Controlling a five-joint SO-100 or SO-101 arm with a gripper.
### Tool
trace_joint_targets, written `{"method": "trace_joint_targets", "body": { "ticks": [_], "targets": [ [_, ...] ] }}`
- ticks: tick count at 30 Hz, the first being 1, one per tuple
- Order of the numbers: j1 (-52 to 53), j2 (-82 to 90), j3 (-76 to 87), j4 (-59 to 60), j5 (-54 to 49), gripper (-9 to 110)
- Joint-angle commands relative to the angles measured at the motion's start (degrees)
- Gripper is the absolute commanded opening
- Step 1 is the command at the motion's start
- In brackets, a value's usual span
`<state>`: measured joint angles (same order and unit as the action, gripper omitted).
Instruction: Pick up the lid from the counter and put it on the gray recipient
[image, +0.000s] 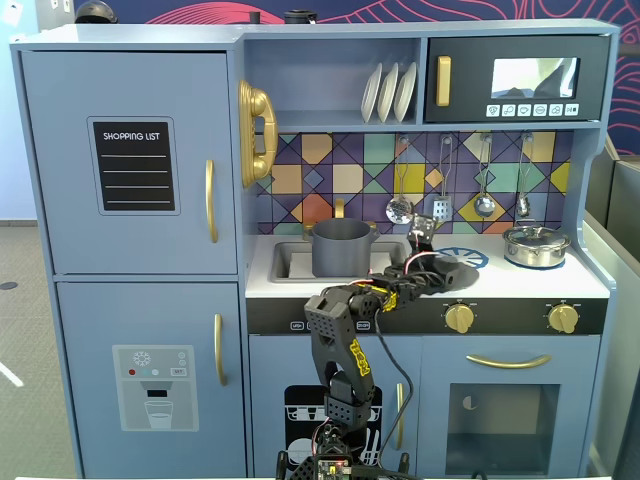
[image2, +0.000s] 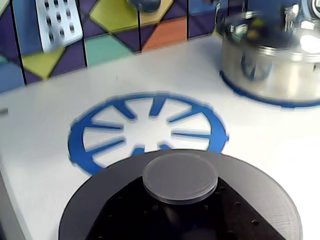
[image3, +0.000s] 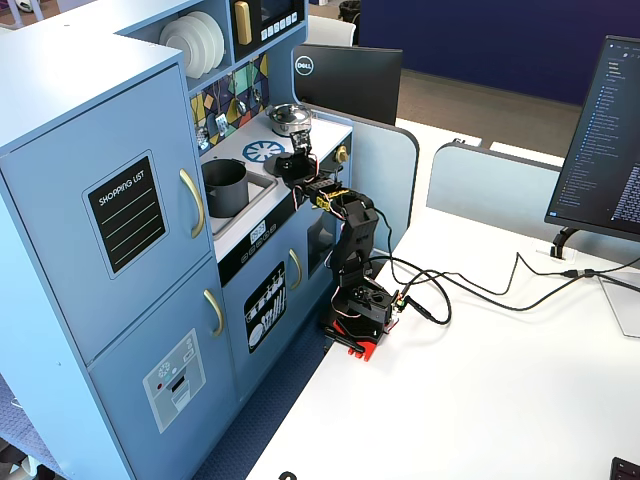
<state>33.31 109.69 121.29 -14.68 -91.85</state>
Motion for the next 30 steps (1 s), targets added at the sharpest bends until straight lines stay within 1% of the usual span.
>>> {"method": "trace_joint_targets", "body": {
  "ticks": [1, 4, 8, 14, 18, 30],
  "targets": [
    [0.7, 7.3, -6.9, 2.5, 0.8, 0],
    [0.8, 8.7, -9.1, 4.0, 0.6, 0],
    [-0.4, 10.9, -13.5, 10.0, 1.4, 0],
    [-6.1, 12.6, -18.6, 17.1, 2.1, 0],
    [-10.3, 12.5, -20.2, 19.6, 2.4, 0],
    [-24.2, 11.2, -20.2, 20.0, 0.1, 0]
  ]
}}
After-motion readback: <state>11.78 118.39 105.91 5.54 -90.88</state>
